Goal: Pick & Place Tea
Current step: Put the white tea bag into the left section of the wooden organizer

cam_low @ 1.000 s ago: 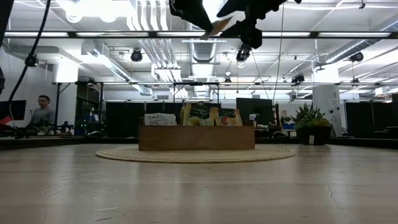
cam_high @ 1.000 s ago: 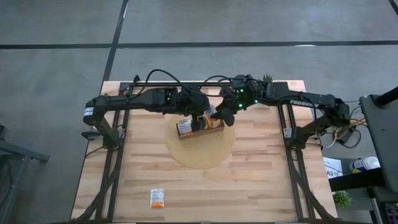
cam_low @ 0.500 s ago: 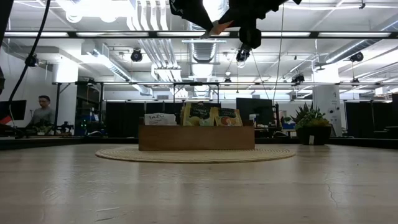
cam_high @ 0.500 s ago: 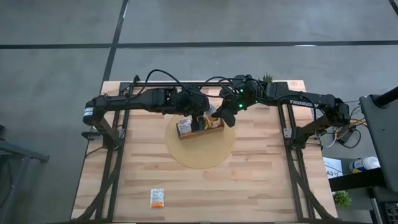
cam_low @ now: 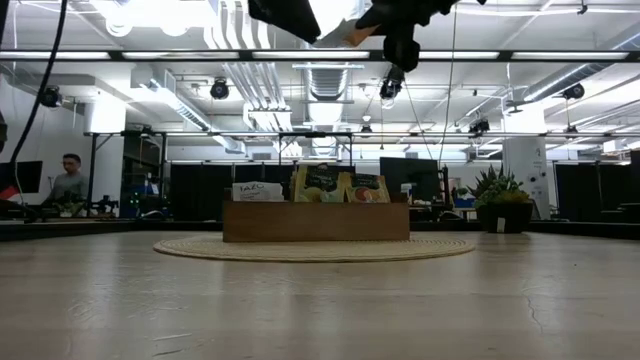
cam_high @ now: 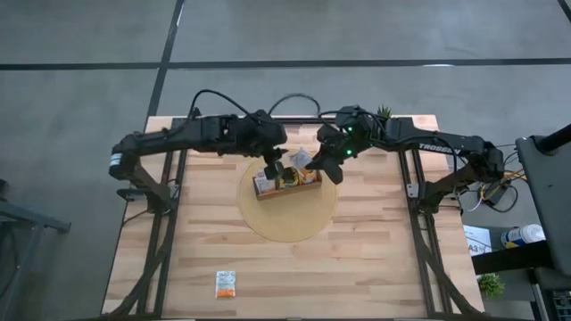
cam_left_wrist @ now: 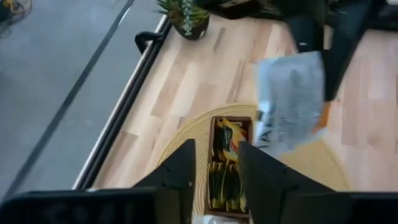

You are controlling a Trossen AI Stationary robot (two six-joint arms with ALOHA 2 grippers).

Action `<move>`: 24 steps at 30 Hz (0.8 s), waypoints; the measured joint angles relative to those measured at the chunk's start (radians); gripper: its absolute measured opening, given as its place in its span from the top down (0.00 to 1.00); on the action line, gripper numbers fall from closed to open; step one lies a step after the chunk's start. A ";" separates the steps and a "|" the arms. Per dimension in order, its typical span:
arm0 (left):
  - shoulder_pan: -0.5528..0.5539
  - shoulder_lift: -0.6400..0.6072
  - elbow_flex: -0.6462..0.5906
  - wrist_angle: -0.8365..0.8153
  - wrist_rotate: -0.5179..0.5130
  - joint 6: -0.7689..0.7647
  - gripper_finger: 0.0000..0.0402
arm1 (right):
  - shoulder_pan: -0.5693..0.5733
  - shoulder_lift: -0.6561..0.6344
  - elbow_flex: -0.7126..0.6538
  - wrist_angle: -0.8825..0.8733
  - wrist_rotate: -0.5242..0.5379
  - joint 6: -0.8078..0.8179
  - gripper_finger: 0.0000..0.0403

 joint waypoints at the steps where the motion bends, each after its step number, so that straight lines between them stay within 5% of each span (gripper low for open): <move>1: 0.007 -0.005 0.000 -0.001 0.006 -0.016 0.71 | 0.000 -0.003 0.000 -0.001 -0.001 -0.010 0.97; 5: 0.040 -0.015 0.000 0.004 0.125 -0.049 0.64 | 0.000 -0.011 0.000 0.004 -0.016 -0.062 0.97; 12: 0.088 -0.016 -0.005 0.064 0.525 -0.095 0.61 | 0.000 -0.028 0.000 0.007 -0.020 -0.110 0.97; 24: 0.094 -0.011 -0.009 0.120 0.485 -0.089 0.61 | 0.000 -0.040 0.000 0.011 -0.045 -0.116 0.97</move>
